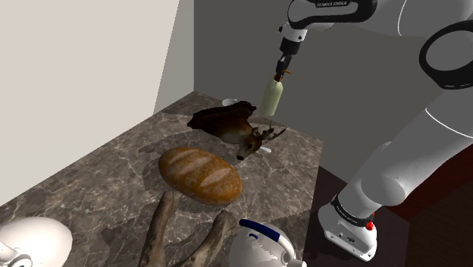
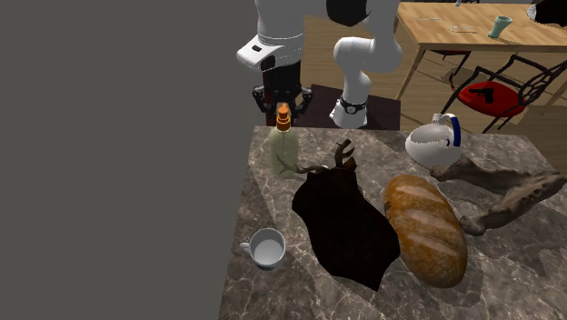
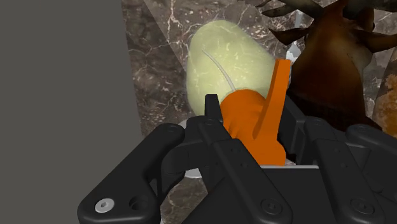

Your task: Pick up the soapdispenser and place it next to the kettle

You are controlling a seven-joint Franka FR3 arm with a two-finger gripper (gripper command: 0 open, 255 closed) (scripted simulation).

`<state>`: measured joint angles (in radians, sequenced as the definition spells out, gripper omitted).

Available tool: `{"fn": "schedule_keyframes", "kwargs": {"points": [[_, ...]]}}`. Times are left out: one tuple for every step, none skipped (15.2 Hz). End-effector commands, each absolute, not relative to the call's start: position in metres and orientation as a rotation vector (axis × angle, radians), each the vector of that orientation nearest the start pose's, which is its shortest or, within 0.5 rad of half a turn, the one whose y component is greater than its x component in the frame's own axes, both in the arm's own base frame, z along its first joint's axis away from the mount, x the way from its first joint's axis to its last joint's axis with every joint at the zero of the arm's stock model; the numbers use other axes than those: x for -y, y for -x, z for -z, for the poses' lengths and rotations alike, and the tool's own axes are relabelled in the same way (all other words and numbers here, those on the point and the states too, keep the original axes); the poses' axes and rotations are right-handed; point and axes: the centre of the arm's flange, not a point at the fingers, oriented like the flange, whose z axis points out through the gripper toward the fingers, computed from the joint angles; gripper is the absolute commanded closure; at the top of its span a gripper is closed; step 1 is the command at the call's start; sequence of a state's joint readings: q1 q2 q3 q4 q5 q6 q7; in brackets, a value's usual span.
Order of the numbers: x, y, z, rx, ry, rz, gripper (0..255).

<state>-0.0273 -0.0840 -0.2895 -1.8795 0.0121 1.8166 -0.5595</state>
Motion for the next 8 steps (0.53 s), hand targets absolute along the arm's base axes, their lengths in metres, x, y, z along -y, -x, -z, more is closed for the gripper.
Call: {"fn": "schedule_keyframes", "kwargs": {"points": [[0.171, -0.512, -0.553, 0.374, 3.094, 0.049, 255], [0.171, -0.512, -0.558, 0.374, 3.094, 0.049, 255], [0.171, -0.512, -0.563, 0.374, 3.094, 0.049, 255], [0.171, -0.512, -0.569, 0.374, 3.094, 0.049, 255], [0.171, -0.512, -0.574, 0.374, 3.094, 0.049, 255], [0.171, -0.512, -0.579, 0.374, 3.094, 0.049, 255], [0.171, -0.512, -0.585, 0.374, 3.094, 0.049, 255], [0.171, -0.512, -0.590, 0.374, 3.094, 0.049, 255]]}}
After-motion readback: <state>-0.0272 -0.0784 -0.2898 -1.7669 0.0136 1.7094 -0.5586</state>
